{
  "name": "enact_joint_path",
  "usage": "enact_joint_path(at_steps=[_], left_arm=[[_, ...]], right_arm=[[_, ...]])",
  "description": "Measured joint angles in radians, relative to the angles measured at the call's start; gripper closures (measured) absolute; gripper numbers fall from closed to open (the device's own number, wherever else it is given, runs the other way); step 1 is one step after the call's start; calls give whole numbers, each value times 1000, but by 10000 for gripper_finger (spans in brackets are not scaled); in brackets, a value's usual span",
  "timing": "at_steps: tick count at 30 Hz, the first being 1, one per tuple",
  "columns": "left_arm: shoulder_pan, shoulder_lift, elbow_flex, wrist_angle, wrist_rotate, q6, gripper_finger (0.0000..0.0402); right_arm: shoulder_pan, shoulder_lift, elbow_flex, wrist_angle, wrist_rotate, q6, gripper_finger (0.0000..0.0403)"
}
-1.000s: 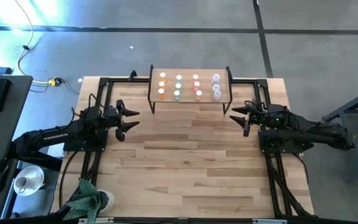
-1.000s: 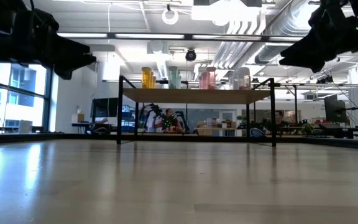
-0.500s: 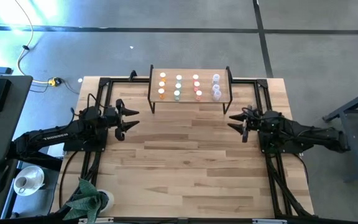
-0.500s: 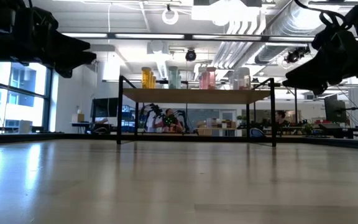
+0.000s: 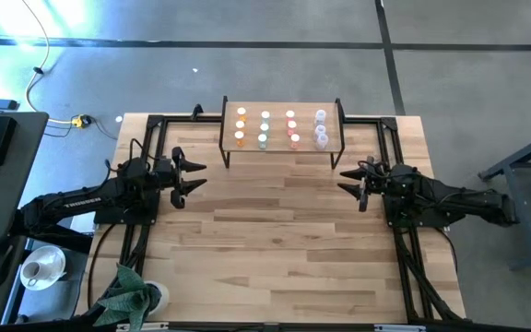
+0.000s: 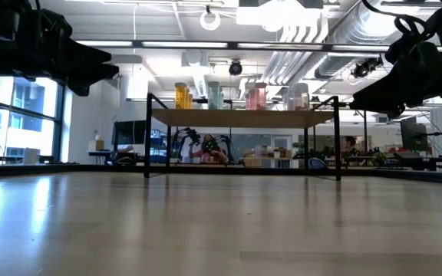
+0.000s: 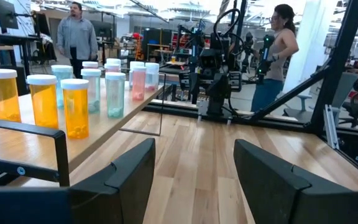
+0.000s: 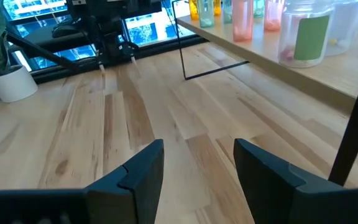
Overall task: Pick and place medicine bottles onto shelf by color
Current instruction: Return to Home Position
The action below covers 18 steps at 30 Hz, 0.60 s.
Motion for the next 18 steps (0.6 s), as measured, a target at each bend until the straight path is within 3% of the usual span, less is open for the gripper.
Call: enact_joint_path(at_steps=[18], left_arm=[[0,0,0,0,0,0,193]], right_arm=[[0,0,0,0,18,21,217]])
